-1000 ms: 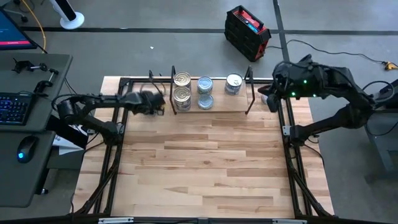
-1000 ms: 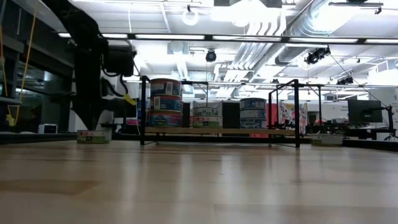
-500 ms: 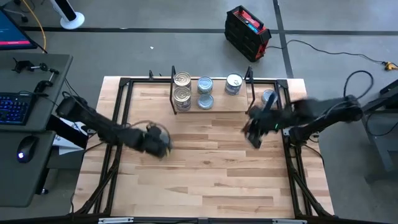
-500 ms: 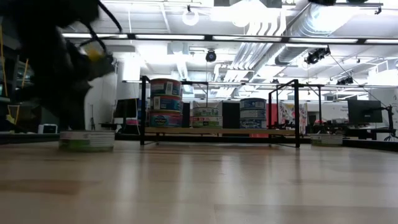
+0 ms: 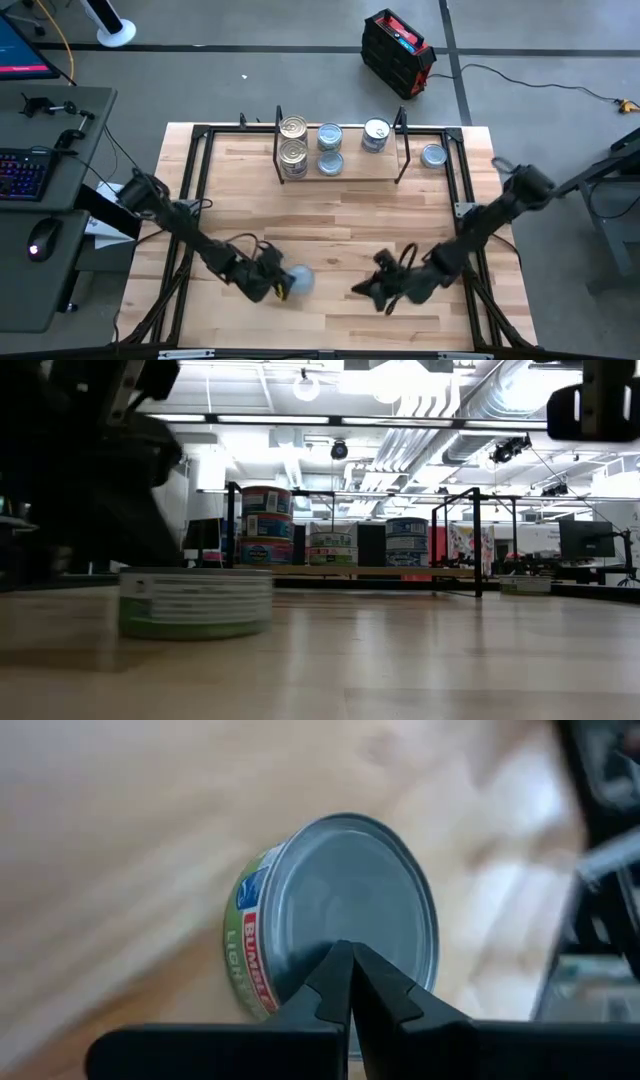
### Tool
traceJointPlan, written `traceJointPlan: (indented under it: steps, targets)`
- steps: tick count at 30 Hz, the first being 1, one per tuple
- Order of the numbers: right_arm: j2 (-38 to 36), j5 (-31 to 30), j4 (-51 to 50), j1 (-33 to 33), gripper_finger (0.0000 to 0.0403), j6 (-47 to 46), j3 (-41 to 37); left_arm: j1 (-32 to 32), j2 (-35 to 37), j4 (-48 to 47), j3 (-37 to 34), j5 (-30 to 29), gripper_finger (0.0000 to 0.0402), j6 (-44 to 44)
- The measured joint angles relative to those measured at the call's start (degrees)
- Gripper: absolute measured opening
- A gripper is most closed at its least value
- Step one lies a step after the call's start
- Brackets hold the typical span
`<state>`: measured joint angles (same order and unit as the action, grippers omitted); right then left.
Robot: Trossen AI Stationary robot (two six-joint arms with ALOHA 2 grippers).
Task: Stack canned seafood by type on shelf
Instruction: Stack the green white tuna can on top of the other green white tuna can on the shelf
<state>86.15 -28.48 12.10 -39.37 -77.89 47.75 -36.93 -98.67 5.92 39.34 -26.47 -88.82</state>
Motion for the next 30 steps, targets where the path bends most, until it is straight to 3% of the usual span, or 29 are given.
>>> traceJointPlan:
  steps: [5,10,14,21,30]
  targets:
    - [9.43,2.74,-0.16,0.56,0.0,-0.61,5.59,1.76,-5.06,2.3,7.95,1.75,0.0,19.69]
    - [19.42,13.33,-4.81,3.9,0.0,0.57,11.93,1.86,-4.69,-3.71,13.29,4.15,0.0,37.95]
    - [26.45,18.71,-10.56,6.6,0.0,5.53,17.68,-0.14,-4.54,-9.06,14.72,3.6,0.0,42.18]
    - [30.45,18.0,-23.29,10.29,0.0,15.11,23.49,-1.51,-4.46,-12.66,14.81,-0.3,0.0,51.72]
    - [30.54,17.55,-20.62,14.47,0.0,22.89,24.71,-0.6,-4.5,-13.45,14.9,-0.56,0.0,55.44]
